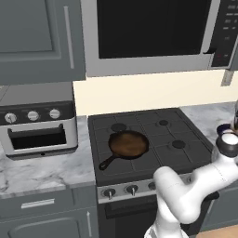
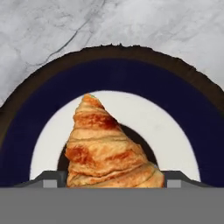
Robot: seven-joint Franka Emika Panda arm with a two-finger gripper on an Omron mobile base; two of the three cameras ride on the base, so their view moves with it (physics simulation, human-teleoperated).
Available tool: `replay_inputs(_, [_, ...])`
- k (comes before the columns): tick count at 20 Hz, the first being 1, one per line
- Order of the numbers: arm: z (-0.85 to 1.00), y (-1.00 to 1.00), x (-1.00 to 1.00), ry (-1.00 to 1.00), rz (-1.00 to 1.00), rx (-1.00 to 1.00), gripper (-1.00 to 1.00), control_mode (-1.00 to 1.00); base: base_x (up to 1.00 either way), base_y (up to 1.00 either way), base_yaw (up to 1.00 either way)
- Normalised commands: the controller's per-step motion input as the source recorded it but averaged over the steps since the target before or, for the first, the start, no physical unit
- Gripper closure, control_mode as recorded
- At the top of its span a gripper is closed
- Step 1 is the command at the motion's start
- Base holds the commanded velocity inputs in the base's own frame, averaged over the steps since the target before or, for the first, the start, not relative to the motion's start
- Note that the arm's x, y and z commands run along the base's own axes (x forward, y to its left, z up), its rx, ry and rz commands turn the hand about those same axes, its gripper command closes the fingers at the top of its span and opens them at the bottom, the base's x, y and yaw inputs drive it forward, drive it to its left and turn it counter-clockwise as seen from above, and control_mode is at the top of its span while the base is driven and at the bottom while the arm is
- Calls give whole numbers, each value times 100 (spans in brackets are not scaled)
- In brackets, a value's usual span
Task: Pick the croissant and place it on the pan. Then turn on the stove to warm the croissant.
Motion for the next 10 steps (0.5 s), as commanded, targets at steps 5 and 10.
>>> replay_inputs(5, [91, 64, -44, -20, 8, -4, 100, -100, 0, 0, 0])
replay_inputs(10, [73, 97, -66, -32, 11, -16, 100, -100, 0, 0, 0])
